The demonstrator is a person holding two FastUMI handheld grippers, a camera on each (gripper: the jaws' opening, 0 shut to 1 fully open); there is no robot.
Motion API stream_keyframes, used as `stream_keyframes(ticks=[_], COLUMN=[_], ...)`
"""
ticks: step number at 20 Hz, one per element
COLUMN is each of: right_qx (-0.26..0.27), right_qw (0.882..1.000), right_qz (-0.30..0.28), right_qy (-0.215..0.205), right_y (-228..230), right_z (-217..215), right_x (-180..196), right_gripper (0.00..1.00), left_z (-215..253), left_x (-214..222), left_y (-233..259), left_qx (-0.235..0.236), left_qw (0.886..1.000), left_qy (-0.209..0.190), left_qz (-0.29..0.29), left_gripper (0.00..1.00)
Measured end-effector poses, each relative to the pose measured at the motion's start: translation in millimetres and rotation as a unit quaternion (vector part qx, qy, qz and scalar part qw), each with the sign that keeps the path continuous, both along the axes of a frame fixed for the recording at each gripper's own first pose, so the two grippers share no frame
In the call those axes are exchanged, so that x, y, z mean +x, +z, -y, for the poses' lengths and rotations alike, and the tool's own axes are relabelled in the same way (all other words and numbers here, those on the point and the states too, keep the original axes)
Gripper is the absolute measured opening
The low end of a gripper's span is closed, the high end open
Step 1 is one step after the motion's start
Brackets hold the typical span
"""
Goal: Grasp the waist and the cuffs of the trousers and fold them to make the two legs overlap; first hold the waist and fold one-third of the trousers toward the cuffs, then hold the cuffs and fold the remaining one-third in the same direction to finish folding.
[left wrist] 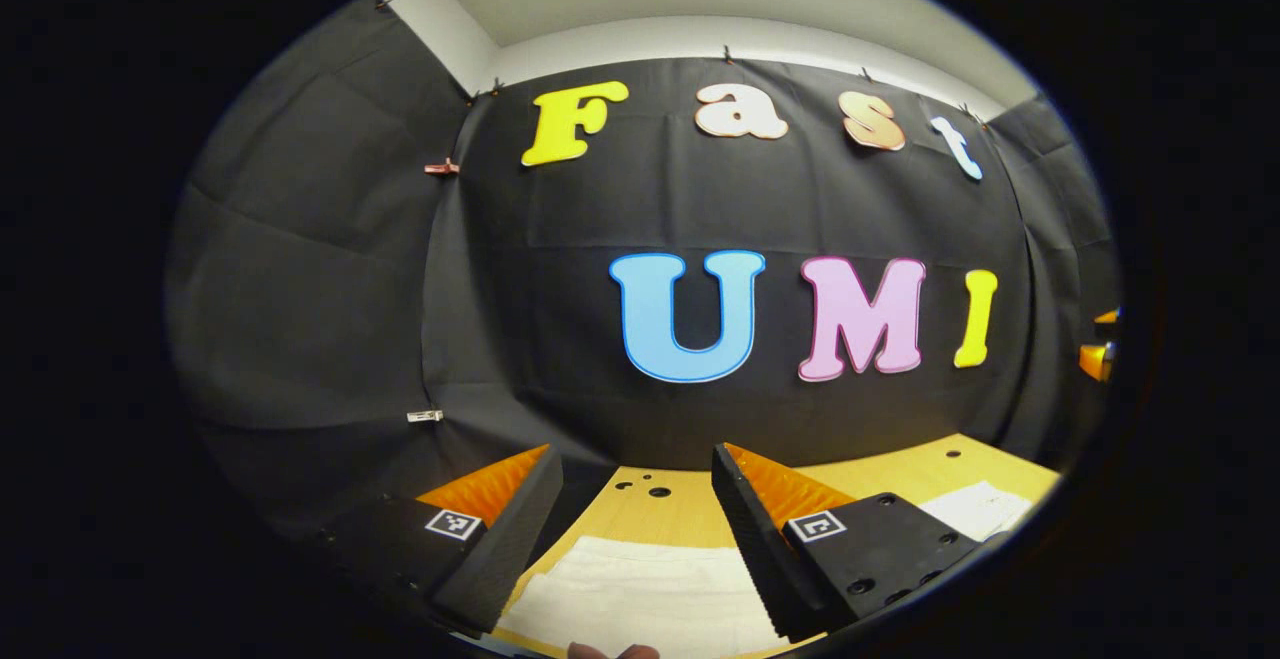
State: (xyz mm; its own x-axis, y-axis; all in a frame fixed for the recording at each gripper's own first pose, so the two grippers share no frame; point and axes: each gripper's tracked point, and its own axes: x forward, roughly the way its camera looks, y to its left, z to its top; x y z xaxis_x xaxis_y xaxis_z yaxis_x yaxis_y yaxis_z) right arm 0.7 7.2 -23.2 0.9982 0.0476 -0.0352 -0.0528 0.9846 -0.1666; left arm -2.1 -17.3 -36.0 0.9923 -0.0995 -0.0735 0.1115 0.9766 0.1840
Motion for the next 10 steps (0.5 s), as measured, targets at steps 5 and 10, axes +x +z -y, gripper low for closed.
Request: stream_keyframes(ticks=[5,10], right_qx=[-0.119,-0.154], right_qw=[0.989,0.975], right_qz=[-0.074,-0.155], right_qy=[0.043,0.046], right_y=[-75,-146], right_z=[20,40], right_x=[-21,-48], right_gripper=[0.98,0.98], left_z=[-18,-66], left_x=[-17,-43], left_y=[-101,-242], left_qx=[0.186,0.399], left_qw=[0.973,0.868], left_qy=[-0.101,-0.211], left_qz=[-0.095,-0.204], left_gripper=[0.97,0.97])
